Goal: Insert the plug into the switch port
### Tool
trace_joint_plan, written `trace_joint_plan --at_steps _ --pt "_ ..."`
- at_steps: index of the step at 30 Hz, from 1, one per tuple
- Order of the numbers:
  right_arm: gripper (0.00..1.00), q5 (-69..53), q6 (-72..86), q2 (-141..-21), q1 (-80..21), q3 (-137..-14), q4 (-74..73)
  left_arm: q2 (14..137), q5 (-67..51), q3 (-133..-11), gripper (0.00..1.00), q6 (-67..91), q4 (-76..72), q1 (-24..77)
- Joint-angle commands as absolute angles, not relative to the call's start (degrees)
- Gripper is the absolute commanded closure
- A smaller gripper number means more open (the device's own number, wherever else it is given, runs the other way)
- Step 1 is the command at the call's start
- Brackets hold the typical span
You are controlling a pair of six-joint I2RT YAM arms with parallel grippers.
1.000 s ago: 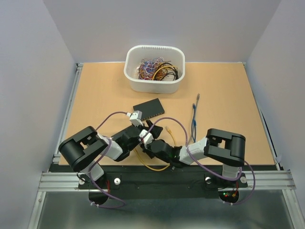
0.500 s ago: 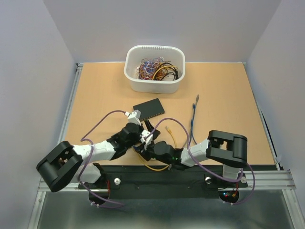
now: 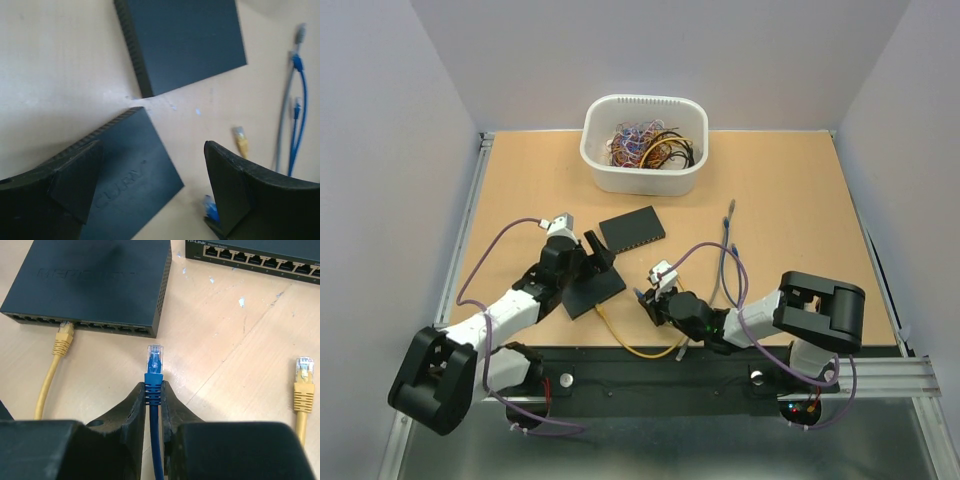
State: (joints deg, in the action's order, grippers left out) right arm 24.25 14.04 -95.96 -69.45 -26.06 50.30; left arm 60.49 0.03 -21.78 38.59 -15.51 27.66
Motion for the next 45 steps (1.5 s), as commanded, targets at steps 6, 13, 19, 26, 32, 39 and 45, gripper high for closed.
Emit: trace_joint_plan --at_steps 6,13,19,26,32,39,45 --pt "0.99 25.7 17.0 -95.1 -70.0 -25.8 52.6 67.1 1.5 -22.8 0.06 35.9 -17.1 21.9" --pt "0.99 23.8 17.4 -97.8 -70.8 -28.0 52.6 69.9 0.5 -22.6 0.06 40.3 -13.0 19.9" --pt "1.00 22.4 16.9 -101.7 -72.3 -32.1 52.6 65.8 -5.9 -18.3 0.11 43.1 -14.1 20.2" --pt "1.00 23.3 16.7 -104.7 -72.7 -34.9 52.5 60.5 -6.5 -14.4 0.11 44.7 -14.0 22.3" --pt "1.00 26.6 15.3 -105.4 -72.7 -36.0 51.3 58.1 -6.9 -12.4 0.11 46.7 -14.2 25.8" --pt "0.99 27.3 13.4 -105.4 -72.7 -37.4 49.7 59.0 -6.3 -12.0 0.11 46.5 -15.5 28.0" --pt "1.00 24.6 10.8 -105.5 -72.7 -38.6 49.5 62.6 -7.9 -12.7 0.12 44.7 -18.3 28.7"
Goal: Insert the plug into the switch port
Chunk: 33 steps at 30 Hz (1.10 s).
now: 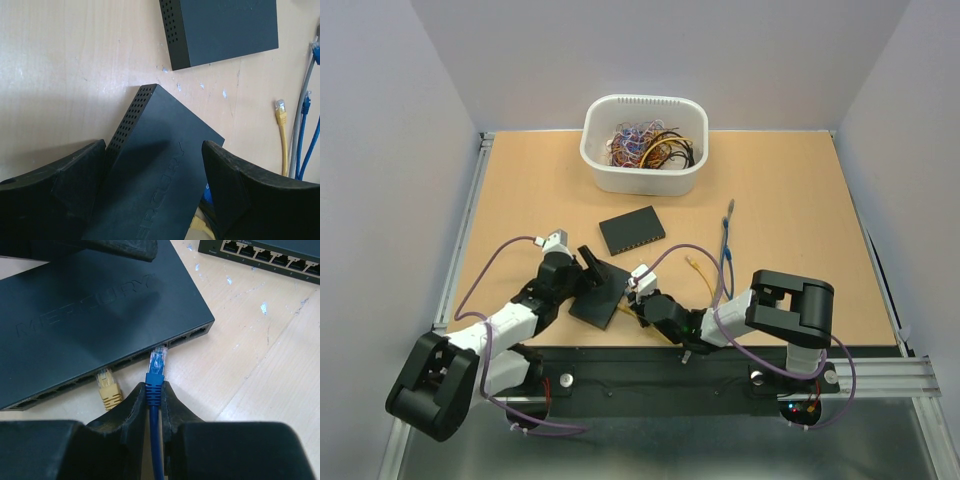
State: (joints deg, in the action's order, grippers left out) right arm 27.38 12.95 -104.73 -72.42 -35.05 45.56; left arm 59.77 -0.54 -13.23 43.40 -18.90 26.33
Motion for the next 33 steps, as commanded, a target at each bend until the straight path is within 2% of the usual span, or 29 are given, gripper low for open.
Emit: trace_joint_plan --at_steps 1,33 --pt "1.00 24.0 10.4 -105.5 -72.7 -38.6 49.5 63.0 -8.2 -12.8 0.12 44.4 -18.5 28.8" --pt "1.00 14.6 3.6 -102.0 -72.2 -36.1 49.4 74.6 -9.8 -17.7 0.12 39.9 -21.6 32.4"
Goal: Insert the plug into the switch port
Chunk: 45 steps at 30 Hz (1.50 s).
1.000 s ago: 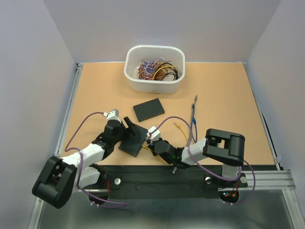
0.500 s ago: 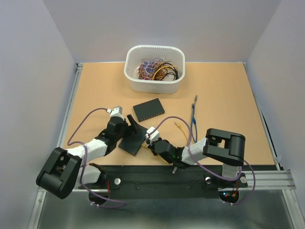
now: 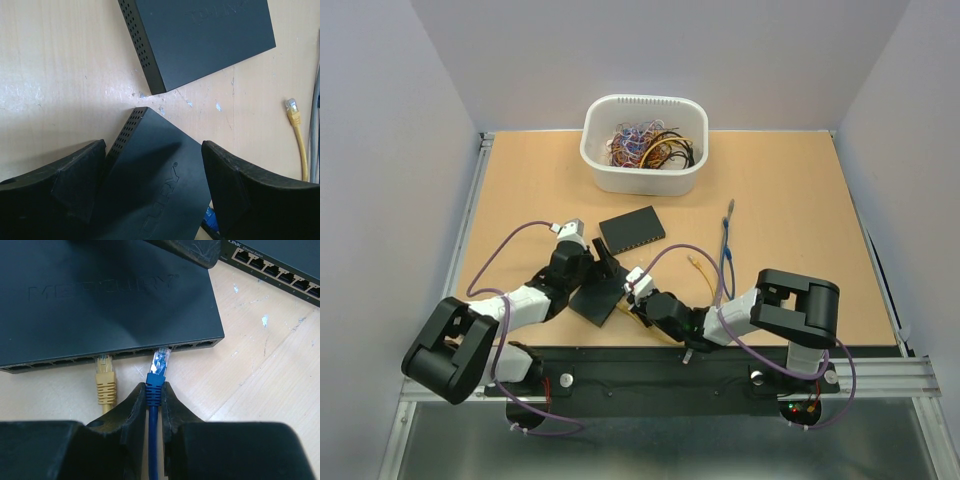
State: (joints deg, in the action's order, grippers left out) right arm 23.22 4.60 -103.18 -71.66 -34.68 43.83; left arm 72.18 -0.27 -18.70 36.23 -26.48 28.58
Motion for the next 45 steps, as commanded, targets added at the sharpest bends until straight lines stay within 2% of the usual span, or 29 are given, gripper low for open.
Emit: trace_joint_plan --at_steps 1,16,29,37,45 --pt "1.00 14.2 3.4 -102.0 -72.2 -36.2 49.3 74.8 -9.8 -17.8 0.12 40.0 -21.9 32.7" --pt "1.00 -3.1 5.3 -100.3 -64.8 -38.1 46.9 77.7 -9.8 -17.5 0.13 40.8 -23.5 36.1" --pt "1.00 -2.6 7.9 -102.2 -62.7 -39.2 48.9 75.4 -10.0 -14.2 0.13 43.6 -25.4 38.5" --pt "1.00 -10.7 3.6 -103.1 -62.0 -49.4 42.9 75.9 -10.8 -12.3 0.13 45.7 -27.9 41.7" --pt "1.00 -11.0 3.8 -107.4 -62.0 -55.4 42.7 75.9 -11.2 -11.0 0.13 47.1 -29.8 43.0"
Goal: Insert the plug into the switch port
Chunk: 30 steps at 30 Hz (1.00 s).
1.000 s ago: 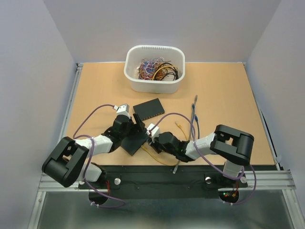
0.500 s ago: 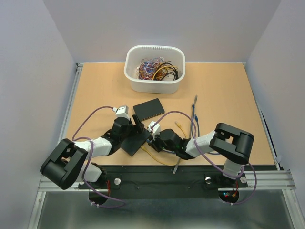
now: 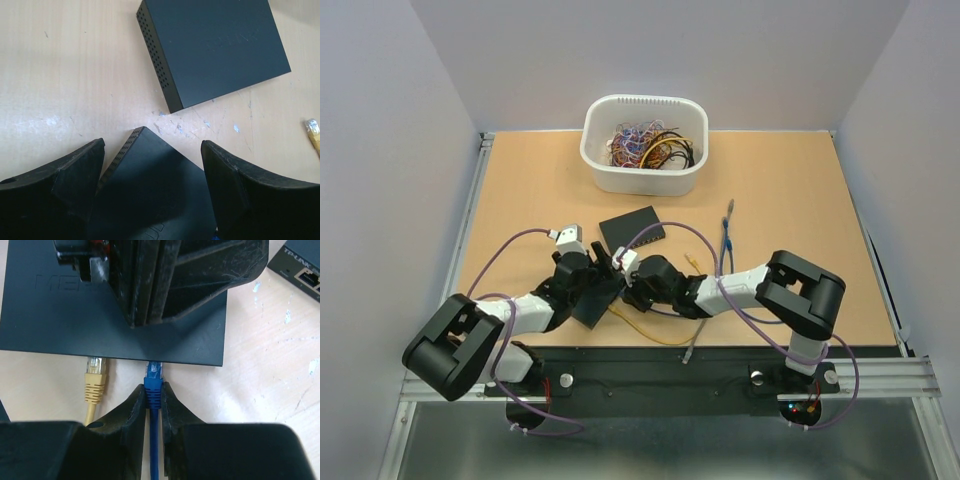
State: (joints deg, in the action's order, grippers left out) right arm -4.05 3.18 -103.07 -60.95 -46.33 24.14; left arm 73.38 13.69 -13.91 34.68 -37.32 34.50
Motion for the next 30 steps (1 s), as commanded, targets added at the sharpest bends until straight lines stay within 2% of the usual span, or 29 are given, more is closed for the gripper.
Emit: trace_joint_plan --at_steps 1,6,7,9,15,19,22,23,27,30 --pt "0.99 -11.0 4.0 -107.7 -62.0 -55.6 42.6 76.1 -11.2 -11.1 0.13 46.9 -29.9 43.0" --pt "0.98 -7.7 4.5 -107.5 -61.9 -53.7 42.6 76.7 -9.9 -11.6 0.13 47.0 -29.4 43.0" --pt "0.95 -6.4 4.4 -106.6 -61.9 -52.0 42.5 76.6 -9.6 -11.6 0.13 47.3 -29.0 43.0" --pt "0.83 -3.3 4.6 -105.6 -61.7 -49.7 42.5 75.8 -7.7 -11.7 0.13 47.9 -27.6 43.0" --pt "0.64 -0.4 6.6 -101.9 -60.2 -41.4 42.6 71.0 -1.5 -13.5 0.12 48.4 -21.0 42.8" --pt "0.56 2.1 8.8 -99.1 -60.2 -37.2 42.6 64.9 3.6 -16.1 0.11 46.5 -13.7 40.0" --pt "0.52 2.2 10.0 -97.3 -60.2 -35.0 42.6 62.4 2.6 -16.0 0.09 45.1 -14.1 35.4" --pt "0.48 1.9 10.7 -96.2 -60.2 -33.8 42.6 61.6 3.1 -16.9 0.09 44.3 -12.8 34.5" --pt "0.38 2.5 12.4 -92.8 -60.1 -30.9 41.3 62.4 2.7 -19.2 0.09 40.3 -11.3 29.2" --pt "0.33 5.1 13.6 -90.4 -60.2 -29.3 40.0 64.0 2.0 -20.3 0.09 38.9 -11.7 26.9"
